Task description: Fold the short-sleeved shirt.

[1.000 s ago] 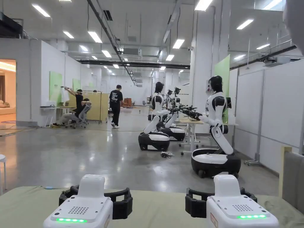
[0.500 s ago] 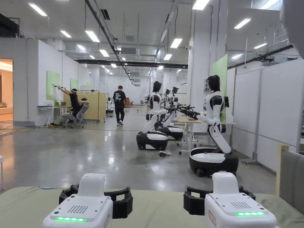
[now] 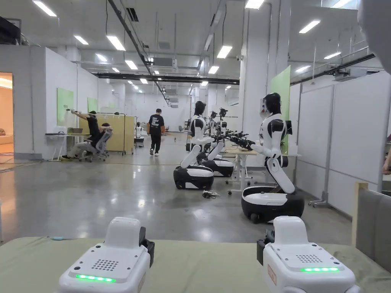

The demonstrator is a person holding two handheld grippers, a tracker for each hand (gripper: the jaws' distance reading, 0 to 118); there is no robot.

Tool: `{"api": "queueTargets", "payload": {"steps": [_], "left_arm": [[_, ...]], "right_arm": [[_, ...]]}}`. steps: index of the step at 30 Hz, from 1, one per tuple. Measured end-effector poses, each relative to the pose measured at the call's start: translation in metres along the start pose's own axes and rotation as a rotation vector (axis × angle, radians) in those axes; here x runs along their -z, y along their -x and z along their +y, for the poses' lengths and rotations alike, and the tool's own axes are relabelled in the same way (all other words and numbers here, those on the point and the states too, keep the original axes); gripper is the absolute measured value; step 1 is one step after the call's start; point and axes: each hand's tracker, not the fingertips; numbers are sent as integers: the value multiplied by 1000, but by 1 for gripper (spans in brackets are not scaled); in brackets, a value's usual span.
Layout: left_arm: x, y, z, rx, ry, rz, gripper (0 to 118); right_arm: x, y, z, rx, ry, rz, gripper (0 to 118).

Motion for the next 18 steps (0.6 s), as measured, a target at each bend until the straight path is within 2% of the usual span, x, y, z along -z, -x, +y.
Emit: {"api": "queueTargets", "payload": {"steps": [10, 14, 18], "left_arm": [[2, 12, -2, -54, 17, 39, 3], [-16, 45, -10, -73, 35, 102, 3], [-46, 99, -19, -80, 55, 231, 3]], "right_arm": [[-2, 6, 1, -41, 14, 2, 0], [-5, 37, 1, -50, 13, 64, 0], [2, 96, -7, -65, 12, 182, 0]]}}
